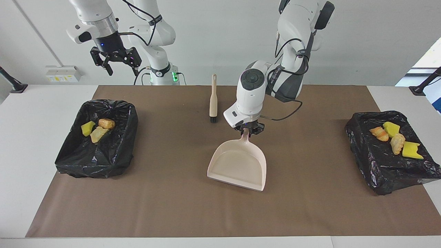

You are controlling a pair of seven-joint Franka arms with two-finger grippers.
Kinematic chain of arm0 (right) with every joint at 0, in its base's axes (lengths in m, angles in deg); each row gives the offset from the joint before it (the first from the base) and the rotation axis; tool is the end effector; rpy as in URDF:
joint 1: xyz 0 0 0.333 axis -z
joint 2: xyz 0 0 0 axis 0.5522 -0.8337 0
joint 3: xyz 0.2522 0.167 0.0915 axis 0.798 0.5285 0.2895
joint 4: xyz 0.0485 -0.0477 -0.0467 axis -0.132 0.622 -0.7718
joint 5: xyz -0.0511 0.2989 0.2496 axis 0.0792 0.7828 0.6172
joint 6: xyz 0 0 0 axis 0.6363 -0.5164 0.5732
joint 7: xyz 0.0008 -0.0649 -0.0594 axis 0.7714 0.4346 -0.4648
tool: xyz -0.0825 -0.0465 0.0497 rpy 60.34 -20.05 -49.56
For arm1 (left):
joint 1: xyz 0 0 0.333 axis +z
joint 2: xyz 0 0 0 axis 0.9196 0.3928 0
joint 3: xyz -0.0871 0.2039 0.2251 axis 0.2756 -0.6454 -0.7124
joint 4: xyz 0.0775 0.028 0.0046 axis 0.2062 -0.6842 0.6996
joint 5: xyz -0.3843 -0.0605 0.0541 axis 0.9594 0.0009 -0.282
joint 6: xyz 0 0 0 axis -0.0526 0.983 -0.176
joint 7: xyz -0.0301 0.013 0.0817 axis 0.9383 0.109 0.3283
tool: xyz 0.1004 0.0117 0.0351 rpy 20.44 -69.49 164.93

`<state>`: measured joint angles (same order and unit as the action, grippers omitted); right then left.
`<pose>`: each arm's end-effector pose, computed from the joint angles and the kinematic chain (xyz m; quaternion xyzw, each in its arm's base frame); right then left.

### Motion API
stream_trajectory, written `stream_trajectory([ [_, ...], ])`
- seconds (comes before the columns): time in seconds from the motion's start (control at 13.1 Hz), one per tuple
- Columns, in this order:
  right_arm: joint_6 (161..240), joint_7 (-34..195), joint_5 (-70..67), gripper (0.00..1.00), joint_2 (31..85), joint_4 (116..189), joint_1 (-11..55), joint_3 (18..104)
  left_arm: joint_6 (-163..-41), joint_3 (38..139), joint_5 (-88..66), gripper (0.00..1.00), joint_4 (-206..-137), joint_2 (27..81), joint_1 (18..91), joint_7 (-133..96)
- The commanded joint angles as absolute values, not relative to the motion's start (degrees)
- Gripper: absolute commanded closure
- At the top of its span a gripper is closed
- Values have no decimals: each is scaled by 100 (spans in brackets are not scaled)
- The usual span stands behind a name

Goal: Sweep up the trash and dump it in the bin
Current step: 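Place the empty dustpan on the table with the left gripper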

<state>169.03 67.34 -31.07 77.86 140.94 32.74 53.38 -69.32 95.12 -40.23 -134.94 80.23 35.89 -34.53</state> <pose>0.5208 0.0056 0.6464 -0.9991 0.0402 0.0145 0.0081 0.5710 -0.4453 0.3924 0.9967 -0.0774 -0.0261 0.0008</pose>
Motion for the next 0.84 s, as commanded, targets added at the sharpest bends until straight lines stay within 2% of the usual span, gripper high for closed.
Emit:
stream_trajectory([
  [0.0,16702,6857,-3091,0,7730,14008,3466,5357,-7170,9399,-3932,100,-12937,8464,3436,-3904],
  [0.46,16640,6867,-3170,0,7739,14018,3571,5339,-7427,9417,-3827,100,-13147,8465,3409,-4320],
  [0.53,16640,6858,-3171,0,7748,14035,3554,5348,-7435,9417,-3783,80,-13156,8447,3418,-4311],
  [0.61,16657,6814,-3197,0,7826,14131,3502,5357,-7444,9417,-3800,45,-13174,8438,3418,-4294],
  [0.68,16736,6779,-3206,0,7923,14288,3492,5400,-7453,9408,-3852,19,-13278,8412,3409,-4285],
  [0.76,16771,6761,-3214,0,8020,14421,3466,5427,-7479,9408,-3870,0,-13314,8394,3409,-4241],
])
